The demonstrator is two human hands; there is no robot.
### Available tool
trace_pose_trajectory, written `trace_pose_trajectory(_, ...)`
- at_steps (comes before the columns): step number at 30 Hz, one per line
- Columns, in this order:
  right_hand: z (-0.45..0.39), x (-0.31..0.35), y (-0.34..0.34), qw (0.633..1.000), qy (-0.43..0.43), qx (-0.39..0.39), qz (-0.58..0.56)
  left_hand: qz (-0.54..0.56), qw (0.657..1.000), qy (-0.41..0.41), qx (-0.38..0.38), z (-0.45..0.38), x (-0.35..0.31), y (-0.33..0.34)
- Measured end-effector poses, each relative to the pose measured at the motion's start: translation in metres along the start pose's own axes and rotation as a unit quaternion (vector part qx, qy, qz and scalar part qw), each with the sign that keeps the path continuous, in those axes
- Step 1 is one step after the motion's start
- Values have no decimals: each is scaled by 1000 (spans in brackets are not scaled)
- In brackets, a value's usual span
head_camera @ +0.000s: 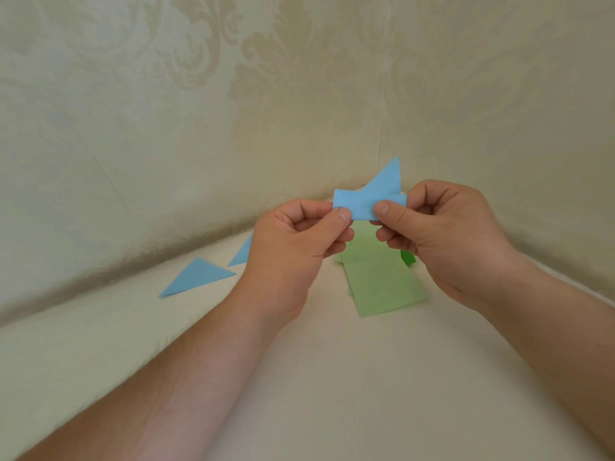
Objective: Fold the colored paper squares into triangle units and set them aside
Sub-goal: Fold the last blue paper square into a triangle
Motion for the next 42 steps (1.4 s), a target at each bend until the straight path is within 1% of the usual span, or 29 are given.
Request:
trace_pose_trajectory(5,0,0,1,1000,9,-5,-5,-10,1000,2,-5,2,-1,1)
trace_pose_trajectory(8,0,0,0,1000,20,-10,-11,-24,1000,18,1,2,-1,-1)
trace_pose_trajectory(12,-1,-1,0,998,50,2,-29,-67,995,62,40,2,-1,-1)
trace_pose_trajectory(16,-2,-1,-1,994,90,9,-64,-119,986,83,81,4,-2,-3)
trace_pose_trajectory(19,-3,0,-2,987,122,23,-102,-205,959,159,118,3,-4,-8)
trace_pose_trajectory(22,-2,-1,-2,982,141,58,-108,-278,921,247,118,1,-5,-13)
trace_pose_trajectory(25,-1,0,-4,983,136,88,-87,-308,904,279,100,0,-5,-14)
trace_pose_trajectory(27,-1,1,-6,986,114,101,-67,-316,898,294,87,1,-6,-13)
trace_pose_trajectory(29,-1,2,-8,991,75,100,-40,-307,904,287,80,2,-7,-12)
trace_pose_trajectory(33,-1,3,-9,993,-42,83,68,-240,943,223,62,1,-6,-13)
trace_pose_trajectory(35,-1,0,-9,991,-78,67,84,-196,959,194,61,0,-7,-11)
trace_pose_trajectory(39,-3,-3,-10,988,-115,42,92,-119,984,118,56,1,-11,-6)
trace_pose_trajectory(42,-3,-2,-11,990,-111,39,80,-95,990,87,58,1,-10,-5)
Point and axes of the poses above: each hand's wrist, its own z-axis away from the middle knuckle, its own y-axis out of the palm, x = y × z, the point moved 1 cm from there along -z, towards the middle knuckle, and after that the axes turned 13 degrees about z, right-handed, at the moved point
